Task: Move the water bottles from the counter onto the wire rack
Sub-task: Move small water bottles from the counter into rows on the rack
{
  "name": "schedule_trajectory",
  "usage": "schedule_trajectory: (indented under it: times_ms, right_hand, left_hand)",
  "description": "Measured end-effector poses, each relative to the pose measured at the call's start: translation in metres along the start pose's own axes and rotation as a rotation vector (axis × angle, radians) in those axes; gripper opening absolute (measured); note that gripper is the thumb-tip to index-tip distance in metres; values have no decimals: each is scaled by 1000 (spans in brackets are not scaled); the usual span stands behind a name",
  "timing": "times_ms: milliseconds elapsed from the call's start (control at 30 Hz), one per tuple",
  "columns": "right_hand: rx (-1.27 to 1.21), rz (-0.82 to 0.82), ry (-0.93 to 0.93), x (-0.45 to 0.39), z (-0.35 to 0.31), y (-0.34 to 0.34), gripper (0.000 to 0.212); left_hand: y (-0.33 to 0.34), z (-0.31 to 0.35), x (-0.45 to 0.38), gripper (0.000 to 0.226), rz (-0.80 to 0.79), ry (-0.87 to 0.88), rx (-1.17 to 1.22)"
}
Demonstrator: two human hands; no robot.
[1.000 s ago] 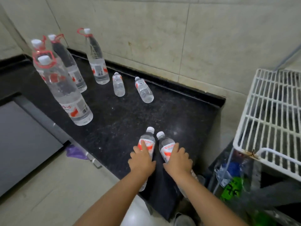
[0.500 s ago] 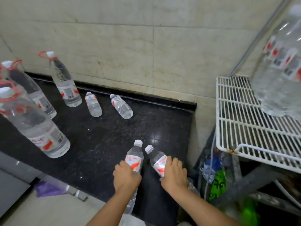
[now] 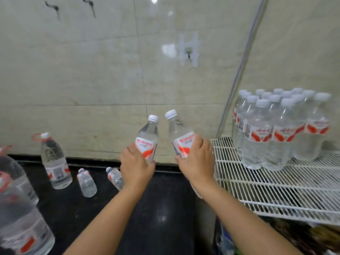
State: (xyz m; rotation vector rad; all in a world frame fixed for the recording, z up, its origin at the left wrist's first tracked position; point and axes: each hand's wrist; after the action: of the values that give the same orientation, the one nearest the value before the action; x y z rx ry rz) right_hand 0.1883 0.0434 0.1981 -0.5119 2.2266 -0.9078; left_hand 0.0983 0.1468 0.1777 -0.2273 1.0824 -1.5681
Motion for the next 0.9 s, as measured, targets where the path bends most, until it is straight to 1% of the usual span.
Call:
schedule_trajectory:
  times_ms: [100, 200, 400, 533, 633, 700, 767, 833, 900]
  right_hand:
    - [20, 133, 13, -20, 17, -50, 76]
    - [13, 260, 45, -30, 52, -94, 77]
    - [-22, 383, 158, -26, 159, -158, 78]
    - [-94, 367, 215, -23, 236, -187, 79]
    - [-202, 360, 196, -29, 281, -201, 78]
    - [-275, 332, 175, -35, 303, -206, 79]
    - [-351, 265, 156, -40, 319, -205, 80]
    - [-412, 200, 149, -42, 329, -201, 80]
    - [-476, 168, 146, -43, 337, -199, 78]
  left_hand:
    - [-3, 48, -3, 66, 20, 78, 63]
    - [8, 99, 6, 66, 31, 172, 113]
    - [62, 197, 46, 68, -16, 293, 219]
    - [110, 262, 84, 68, -57, 332, 283]
    - [139, 302, 108, 72, -101, 304, 385]
    - [154, 321, 120, 78, -134, 271, 424]
    - [165, 334, 130, 85, -158, 230, 455]
    - [174, 343, 139, 86, -186, 200, 497]
    - [180, 347, 145, 87, -240, 160, 522]
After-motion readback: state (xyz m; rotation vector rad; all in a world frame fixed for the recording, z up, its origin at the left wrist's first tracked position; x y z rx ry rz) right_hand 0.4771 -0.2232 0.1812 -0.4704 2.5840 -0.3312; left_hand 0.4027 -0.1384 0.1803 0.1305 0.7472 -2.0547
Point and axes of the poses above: each hand's wrist, its own x-axis away from the middle knuckle, its own y-axis out of the palm, z = x × y, and after that the axes turned 5 degrees about -z, right-handed
